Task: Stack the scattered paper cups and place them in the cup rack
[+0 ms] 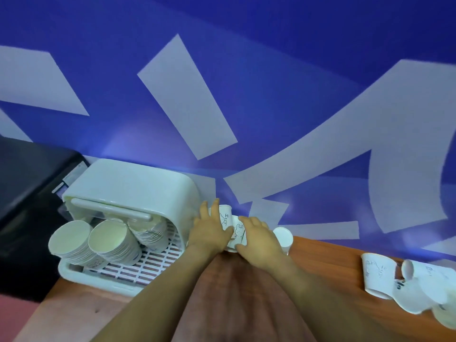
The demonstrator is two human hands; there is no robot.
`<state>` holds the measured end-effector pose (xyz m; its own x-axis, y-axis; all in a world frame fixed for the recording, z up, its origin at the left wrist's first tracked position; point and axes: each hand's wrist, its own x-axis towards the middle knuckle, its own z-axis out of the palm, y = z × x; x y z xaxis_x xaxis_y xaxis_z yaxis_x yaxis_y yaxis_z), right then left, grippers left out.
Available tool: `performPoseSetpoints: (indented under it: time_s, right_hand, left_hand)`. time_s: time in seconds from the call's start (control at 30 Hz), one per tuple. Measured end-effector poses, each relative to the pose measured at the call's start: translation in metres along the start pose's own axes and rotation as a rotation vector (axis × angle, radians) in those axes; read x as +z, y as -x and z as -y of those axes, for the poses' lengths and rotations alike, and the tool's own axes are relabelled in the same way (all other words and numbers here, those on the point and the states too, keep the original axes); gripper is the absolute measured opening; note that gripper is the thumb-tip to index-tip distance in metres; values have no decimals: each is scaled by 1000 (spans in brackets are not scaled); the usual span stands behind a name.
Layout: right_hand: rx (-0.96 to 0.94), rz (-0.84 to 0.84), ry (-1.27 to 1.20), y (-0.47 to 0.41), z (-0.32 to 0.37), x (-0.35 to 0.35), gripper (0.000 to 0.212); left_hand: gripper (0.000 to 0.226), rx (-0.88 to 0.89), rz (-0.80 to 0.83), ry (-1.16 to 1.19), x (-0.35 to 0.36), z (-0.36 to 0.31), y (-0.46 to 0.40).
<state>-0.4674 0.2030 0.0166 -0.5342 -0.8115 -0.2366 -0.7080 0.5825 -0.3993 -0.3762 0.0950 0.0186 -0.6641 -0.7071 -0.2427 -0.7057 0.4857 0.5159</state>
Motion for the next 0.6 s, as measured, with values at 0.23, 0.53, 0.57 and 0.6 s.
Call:
performPoseSetpoints:
  time_s: [0.23, 0.53, 0.57, 0.6]
  right_hand:
    - [-5, 88, 176, -45, -7, 10, 68]
    - [21, 35, 249, -56, -9, 26, 89]
    - [18, 11, 254, -54, -8, 25, 87]
    - [10, -16, 250, -51, -6, 23, 79]
  left_hand:
    - [68, 107, -78, -123, 7, 6, -20]
    - [39, 134, -94, -24, -3, 13, -12]
    - [39, 136, -101, -9, -4, 13, -9]
    - [39, 138, -109, 10, -7, 14, -5]
